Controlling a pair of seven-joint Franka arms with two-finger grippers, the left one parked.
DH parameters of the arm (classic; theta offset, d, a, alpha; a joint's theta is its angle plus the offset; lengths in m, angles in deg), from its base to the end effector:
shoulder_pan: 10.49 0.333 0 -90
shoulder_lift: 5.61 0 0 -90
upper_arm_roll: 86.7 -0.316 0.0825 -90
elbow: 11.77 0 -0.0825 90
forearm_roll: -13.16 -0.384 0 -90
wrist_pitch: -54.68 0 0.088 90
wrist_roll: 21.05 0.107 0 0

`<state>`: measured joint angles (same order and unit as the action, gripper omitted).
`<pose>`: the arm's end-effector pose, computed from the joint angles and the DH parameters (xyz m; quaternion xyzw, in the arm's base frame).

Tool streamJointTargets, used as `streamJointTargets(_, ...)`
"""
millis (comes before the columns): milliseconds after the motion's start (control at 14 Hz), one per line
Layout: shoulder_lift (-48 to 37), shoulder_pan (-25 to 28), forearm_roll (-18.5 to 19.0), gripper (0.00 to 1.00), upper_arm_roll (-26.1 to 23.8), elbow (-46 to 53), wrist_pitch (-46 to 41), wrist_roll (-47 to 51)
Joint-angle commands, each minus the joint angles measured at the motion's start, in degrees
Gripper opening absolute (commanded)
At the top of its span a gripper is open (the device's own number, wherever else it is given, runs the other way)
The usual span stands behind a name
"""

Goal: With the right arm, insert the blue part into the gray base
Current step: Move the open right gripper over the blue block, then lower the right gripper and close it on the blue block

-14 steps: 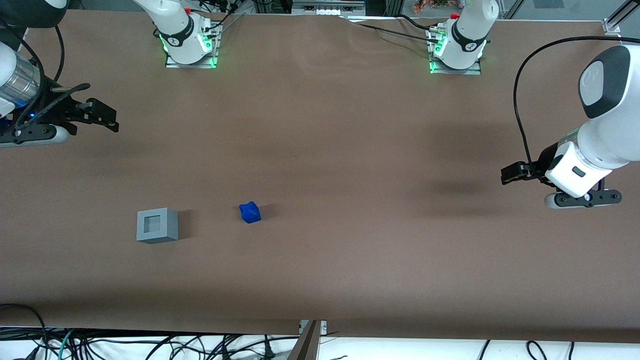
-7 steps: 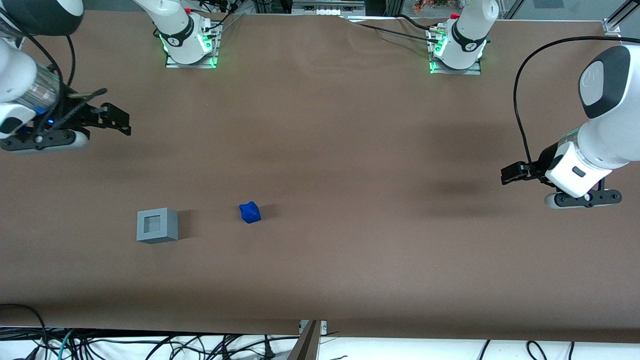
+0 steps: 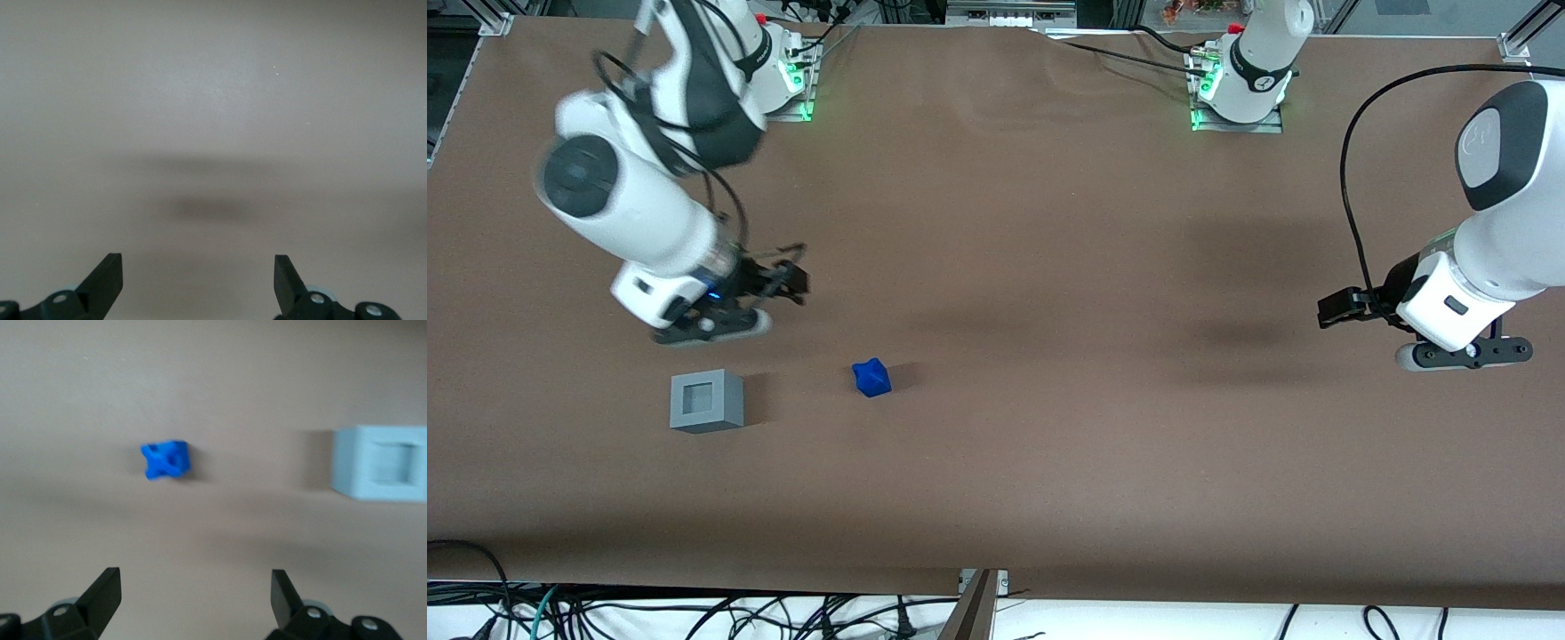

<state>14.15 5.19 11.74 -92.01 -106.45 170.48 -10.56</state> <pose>0.6166 0.2315 0.4148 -0.9961 -0.0833 -0.0048 0.0292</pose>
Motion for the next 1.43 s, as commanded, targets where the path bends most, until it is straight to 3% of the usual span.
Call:
streamJointTargets(0,6.06,1.9,0.28,0.99,0.21,1.16,6.88,1.73)
streamJointTargets(857,19.69,4.63,1.95,0.98,0.39,1.34,26.75,1.64)
streamJointTargets(1143,20.49,4.54,1.77,0.66,0.48,1.34,27.56,1.2)
streamJointTargets(1357,19.53,3.58,1.6,0.29,0.83,2.65,23.81,0.33)
